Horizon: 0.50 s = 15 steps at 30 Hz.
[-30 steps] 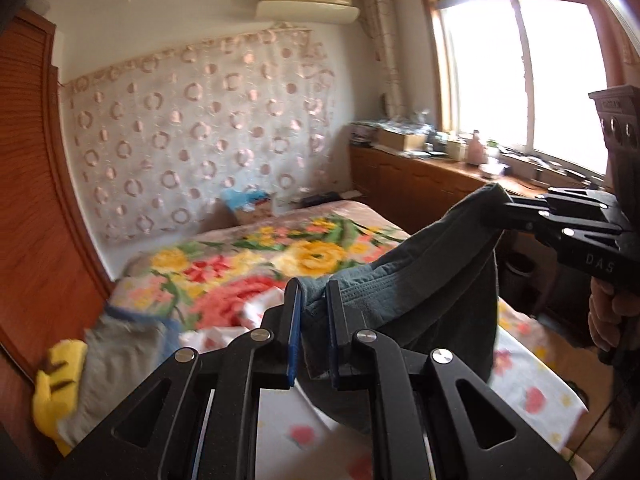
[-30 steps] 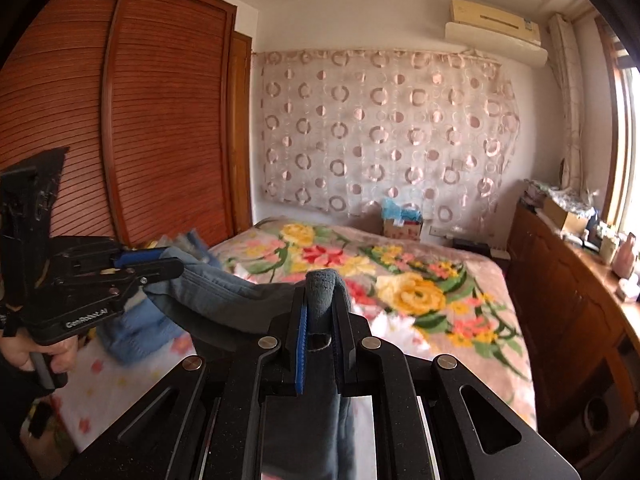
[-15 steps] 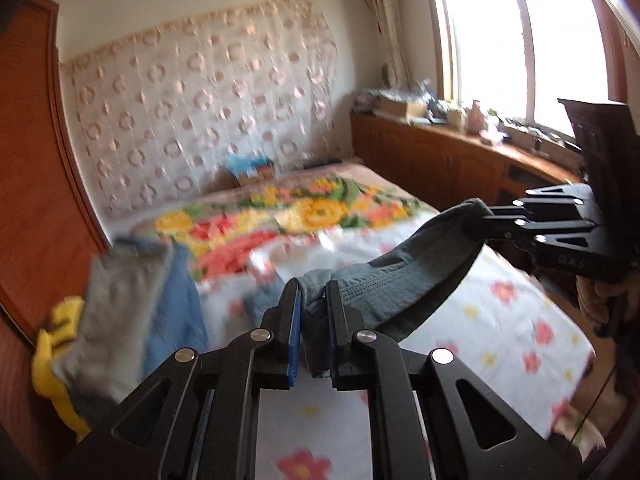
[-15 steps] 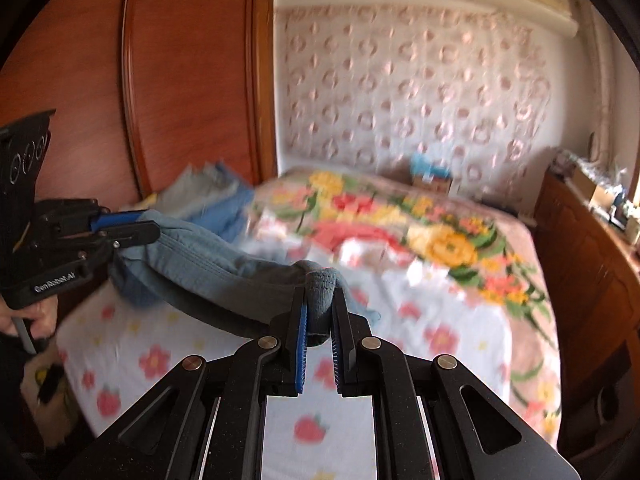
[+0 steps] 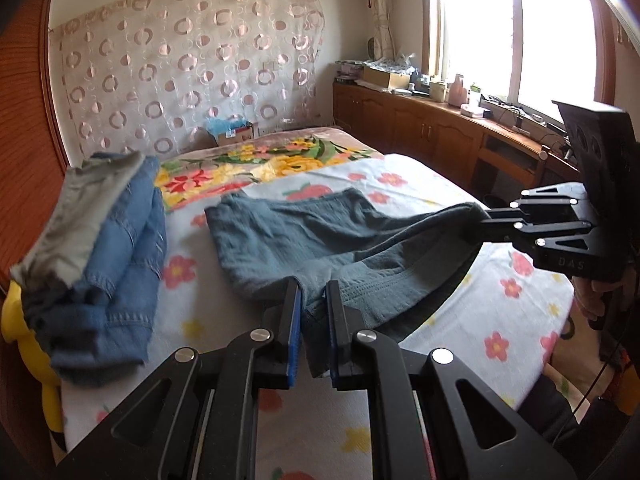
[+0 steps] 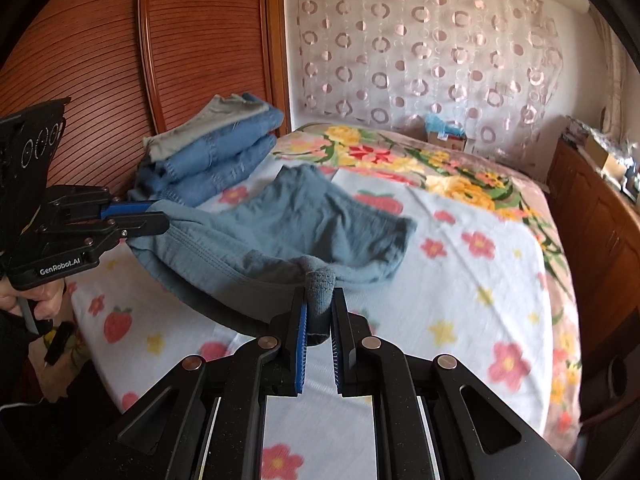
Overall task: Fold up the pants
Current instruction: 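Lift the hem with both grippers and fold it over the shorts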
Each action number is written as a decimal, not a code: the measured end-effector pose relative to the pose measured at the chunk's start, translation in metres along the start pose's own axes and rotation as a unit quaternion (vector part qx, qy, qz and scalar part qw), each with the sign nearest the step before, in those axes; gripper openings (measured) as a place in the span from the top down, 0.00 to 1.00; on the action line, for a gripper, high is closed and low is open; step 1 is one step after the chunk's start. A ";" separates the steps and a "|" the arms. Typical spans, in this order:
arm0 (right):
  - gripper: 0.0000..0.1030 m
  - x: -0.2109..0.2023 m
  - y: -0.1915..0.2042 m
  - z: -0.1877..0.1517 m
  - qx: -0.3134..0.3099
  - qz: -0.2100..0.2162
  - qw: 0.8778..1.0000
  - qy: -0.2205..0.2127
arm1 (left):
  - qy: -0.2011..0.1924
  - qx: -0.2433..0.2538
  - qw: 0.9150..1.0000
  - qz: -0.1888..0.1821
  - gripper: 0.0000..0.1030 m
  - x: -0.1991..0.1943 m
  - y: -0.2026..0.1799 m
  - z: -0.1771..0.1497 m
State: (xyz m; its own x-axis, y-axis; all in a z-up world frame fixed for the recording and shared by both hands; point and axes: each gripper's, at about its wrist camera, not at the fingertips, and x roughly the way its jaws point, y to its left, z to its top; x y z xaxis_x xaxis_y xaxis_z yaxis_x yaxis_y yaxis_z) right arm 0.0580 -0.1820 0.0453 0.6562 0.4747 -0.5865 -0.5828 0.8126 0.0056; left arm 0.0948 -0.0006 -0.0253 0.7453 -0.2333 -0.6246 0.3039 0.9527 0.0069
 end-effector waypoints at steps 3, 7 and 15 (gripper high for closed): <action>0.90 -0.001 -0.003 -0.008 0.021 0.007 1.000 0.005 | 0.009 -0.005 1.000 -0.006 0.88 0.000 -0.002 -0.013; 0.90 0.000 -0.007 -0.016 0.043 0.014 0.999 0.006 | 0.021 -0.009 1.000 -0.007 0.88 0.004 -0.007 -0.029; 0.90 0.004 -0.010 -0.017 0.063 0.020 0.998 0.012 | 0.030 -0.023 0.999 -0.010 0.88 0.005 -0.011 -0.046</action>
State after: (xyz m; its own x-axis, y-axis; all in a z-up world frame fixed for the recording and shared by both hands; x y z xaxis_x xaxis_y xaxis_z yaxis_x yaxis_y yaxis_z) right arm 0.0582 -0.1939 0.0287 0.6212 0.5008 -0.6028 -0.5427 0.8298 0.1301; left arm 0.0675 -0.0031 -0.0645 0.7023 -0.2419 -0.6696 0.2894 0.9563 -0.0419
